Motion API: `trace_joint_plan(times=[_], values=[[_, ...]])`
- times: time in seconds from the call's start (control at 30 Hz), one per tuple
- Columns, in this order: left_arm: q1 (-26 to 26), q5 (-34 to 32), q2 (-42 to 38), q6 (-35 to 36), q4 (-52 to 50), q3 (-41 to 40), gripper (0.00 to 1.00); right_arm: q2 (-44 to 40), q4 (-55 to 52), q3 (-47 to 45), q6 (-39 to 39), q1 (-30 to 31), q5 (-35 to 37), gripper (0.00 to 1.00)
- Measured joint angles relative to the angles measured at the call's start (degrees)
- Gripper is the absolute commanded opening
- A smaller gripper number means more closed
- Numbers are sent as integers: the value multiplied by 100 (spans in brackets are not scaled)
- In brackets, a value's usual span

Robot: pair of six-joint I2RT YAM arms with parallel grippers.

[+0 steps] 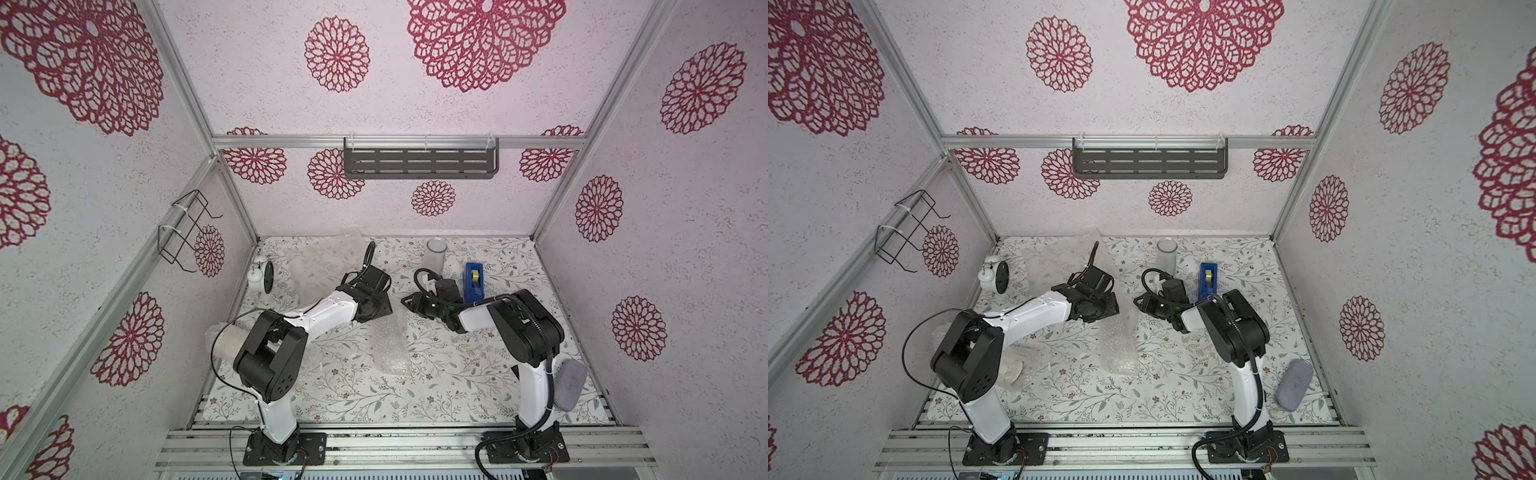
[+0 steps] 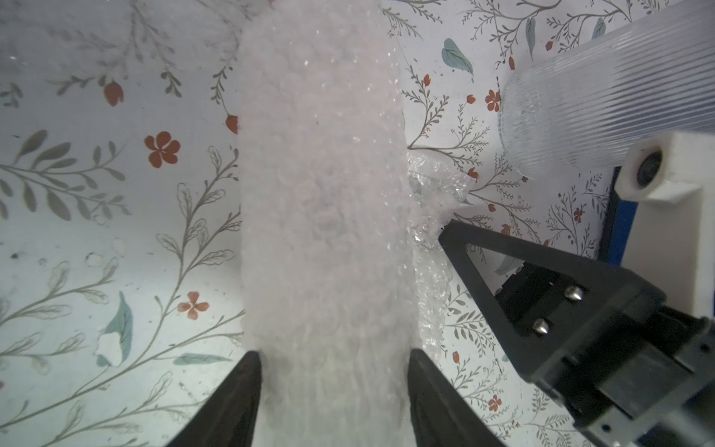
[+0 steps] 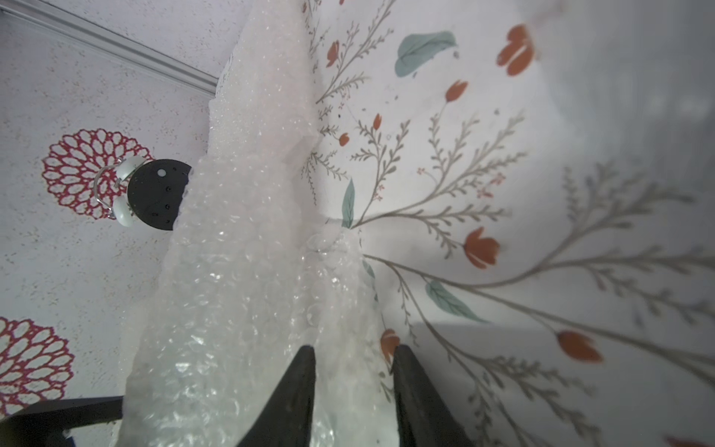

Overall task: Wrap vases in bubble wrap
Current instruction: Wrap the vase in bubble wrap.

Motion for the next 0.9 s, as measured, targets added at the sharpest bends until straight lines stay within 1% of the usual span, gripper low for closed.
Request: trace_joint_plan(times=[0.1,0.27,0.4,0.67,0.9], values=[[-4,-2,0,0,0,0,61,57,-11,55,9,7,-20,21],[-11,-22,0,0,4,0,61,50,-52,50,-42,92,59,10],[-26,-37,0,0,9,-2,61,-131,-48,-101,-109,201,210,0],[-37,-48,-66,2,149,-125,60,-695,-2,-417,-254,468,557,0],[-52,-42,-208,46,463,-396,62,-833,-28,-400,-424,603,697,0]])
